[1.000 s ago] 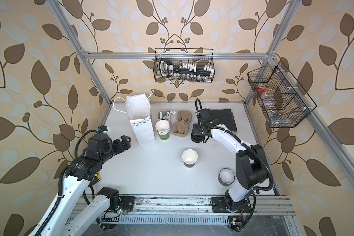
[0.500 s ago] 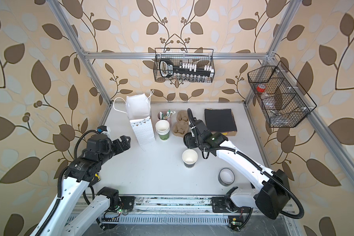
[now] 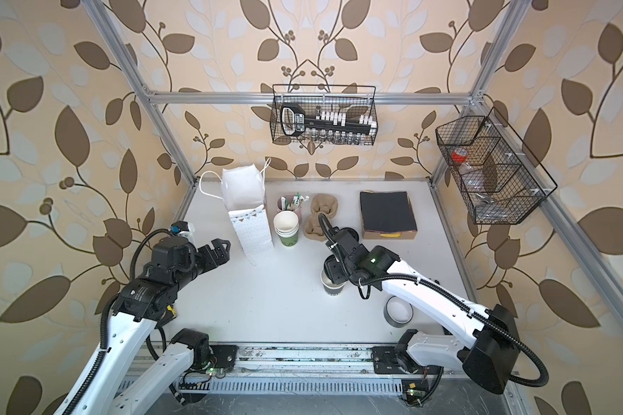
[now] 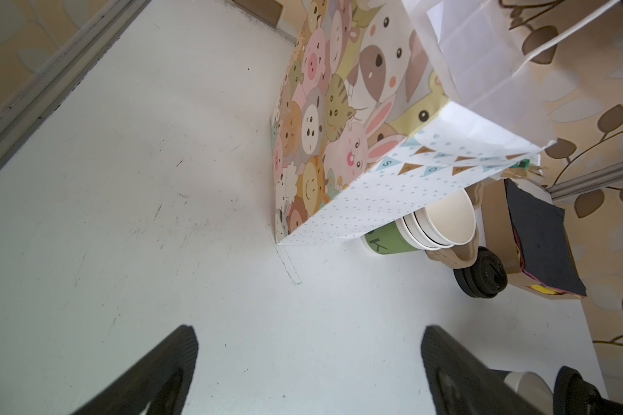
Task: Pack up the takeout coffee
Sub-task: 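Lift the black lid with the right gripper and carry it above the white cup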
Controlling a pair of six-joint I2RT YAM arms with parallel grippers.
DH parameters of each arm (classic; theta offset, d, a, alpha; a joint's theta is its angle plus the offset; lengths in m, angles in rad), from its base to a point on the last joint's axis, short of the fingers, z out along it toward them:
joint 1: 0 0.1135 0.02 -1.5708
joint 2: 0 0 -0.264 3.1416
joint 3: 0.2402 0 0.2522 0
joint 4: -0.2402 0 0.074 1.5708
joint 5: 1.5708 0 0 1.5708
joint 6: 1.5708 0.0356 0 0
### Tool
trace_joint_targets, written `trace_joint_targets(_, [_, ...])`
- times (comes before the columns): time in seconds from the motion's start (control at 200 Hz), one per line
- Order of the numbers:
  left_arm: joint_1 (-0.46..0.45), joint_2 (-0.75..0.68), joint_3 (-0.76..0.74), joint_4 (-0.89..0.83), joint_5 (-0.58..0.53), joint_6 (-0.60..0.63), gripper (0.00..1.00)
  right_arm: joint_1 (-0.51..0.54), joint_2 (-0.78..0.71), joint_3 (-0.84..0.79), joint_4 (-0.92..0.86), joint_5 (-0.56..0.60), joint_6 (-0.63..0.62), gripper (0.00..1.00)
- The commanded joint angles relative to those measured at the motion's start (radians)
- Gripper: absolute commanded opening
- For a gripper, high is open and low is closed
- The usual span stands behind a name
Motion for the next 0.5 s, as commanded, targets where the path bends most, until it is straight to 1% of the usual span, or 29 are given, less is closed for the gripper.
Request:
trace_joint_targets(0.0, [-0.006, -0.01, 0.01, 0.018, 0.011, 0.009, 0.99, 0.013, 0.024, 0.0, -0.036, 0.029, -0.012, 0.64])
trace_joint_targets(0.22, [-0.005, -0.01, 0.008, 0.016, 0.008, 0.008, 0.99, 0.039, 0.085, 0.027, -0.037, 0.035, -0.019, 0.64])
trace_joint_targets(0.495, [-0.005, -0.004, 0.009, 0.019, 0.006, 0.009, 0.99, 0.063, 0.108, 0.042, -0.027, 0.041, -0.017, 0.64])
